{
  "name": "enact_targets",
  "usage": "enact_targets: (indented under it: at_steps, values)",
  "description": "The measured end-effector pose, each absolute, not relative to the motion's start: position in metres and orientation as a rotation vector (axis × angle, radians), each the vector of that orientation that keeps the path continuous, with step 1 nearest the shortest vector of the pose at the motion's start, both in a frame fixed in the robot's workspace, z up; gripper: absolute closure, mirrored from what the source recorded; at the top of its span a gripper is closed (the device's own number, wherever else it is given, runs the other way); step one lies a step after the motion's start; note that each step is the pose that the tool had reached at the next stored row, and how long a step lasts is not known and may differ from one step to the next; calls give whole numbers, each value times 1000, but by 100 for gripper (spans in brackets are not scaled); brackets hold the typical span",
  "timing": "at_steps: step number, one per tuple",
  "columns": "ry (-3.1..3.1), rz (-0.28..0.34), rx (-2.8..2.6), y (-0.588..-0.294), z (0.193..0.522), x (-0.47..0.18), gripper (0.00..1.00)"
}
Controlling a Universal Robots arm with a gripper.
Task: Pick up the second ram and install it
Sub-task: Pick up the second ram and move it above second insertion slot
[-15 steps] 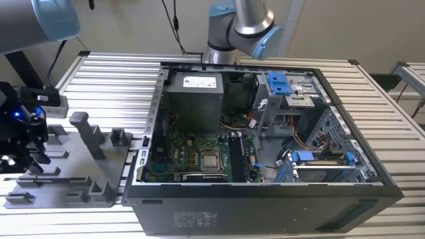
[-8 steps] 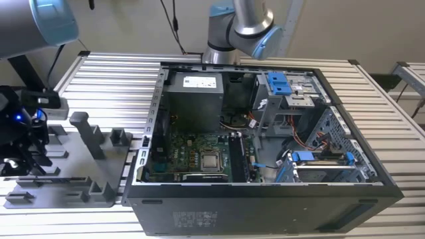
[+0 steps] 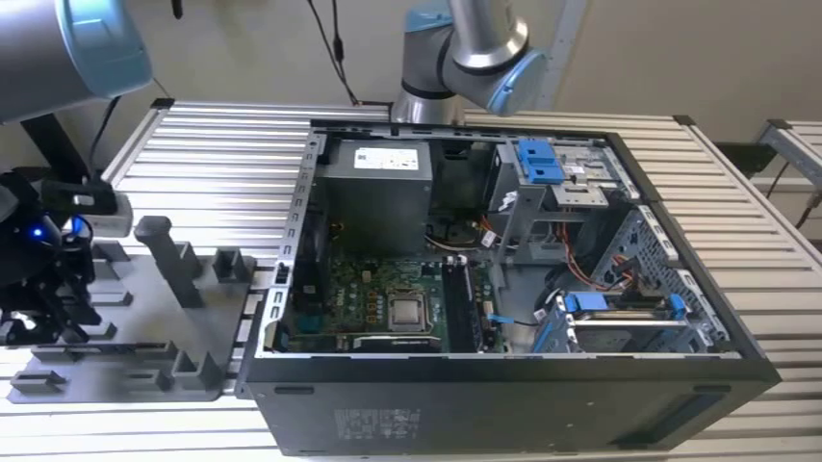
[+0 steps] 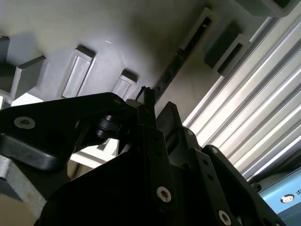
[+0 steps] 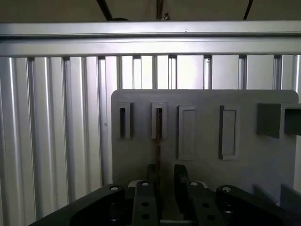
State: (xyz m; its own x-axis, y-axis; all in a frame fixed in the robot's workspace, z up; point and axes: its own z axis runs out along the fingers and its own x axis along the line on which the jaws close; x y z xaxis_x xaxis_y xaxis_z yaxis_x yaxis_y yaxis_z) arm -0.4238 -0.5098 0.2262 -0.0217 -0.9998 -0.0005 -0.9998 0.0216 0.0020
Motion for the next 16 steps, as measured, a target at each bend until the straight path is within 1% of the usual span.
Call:
enact_targets:
  at_steps: [16]
  values:
    - [-2208, -3, 2233, -516, 206, -424, 70]
